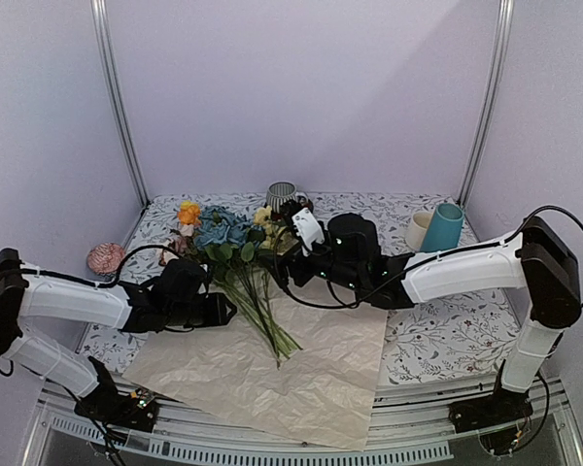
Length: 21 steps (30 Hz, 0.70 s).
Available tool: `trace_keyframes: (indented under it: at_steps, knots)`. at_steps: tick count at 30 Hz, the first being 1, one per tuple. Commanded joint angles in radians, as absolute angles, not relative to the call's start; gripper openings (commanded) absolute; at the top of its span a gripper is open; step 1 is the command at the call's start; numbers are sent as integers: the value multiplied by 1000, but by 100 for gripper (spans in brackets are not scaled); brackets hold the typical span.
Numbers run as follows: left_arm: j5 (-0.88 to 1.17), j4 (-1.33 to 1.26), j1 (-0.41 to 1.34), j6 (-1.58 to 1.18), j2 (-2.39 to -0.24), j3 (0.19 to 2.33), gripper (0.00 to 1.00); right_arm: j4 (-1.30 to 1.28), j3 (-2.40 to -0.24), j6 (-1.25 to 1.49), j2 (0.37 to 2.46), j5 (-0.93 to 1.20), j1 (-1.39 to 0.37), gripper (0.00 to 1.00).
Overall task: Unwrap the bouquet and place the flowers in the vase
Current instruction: Pick up the fake flower from the flattened wrapping paper.
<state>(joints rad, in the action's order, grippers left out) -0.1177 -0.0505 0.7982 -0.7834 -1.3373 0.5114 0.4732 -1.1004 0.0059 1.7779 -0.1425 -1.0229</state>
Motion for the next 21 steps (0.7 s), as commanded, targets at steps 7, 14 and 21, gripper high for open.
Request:
trace_keyframes:
  at_steps: [7, 14, 21]
  knots:
    - [-15, -172, 713, -926, -1470, 556, 38, 686, -1121, -120, 1849, -124, -1028, 99]
    - [13, -193, 698, -930, -1504, 565, 38, 759, -1176, -235, 1920, -103, -1025, 99]
    - [4, -193, 685, -934, -1506, 566, 37, 726, -1290, -266, 1997, -115, -1011, 99]
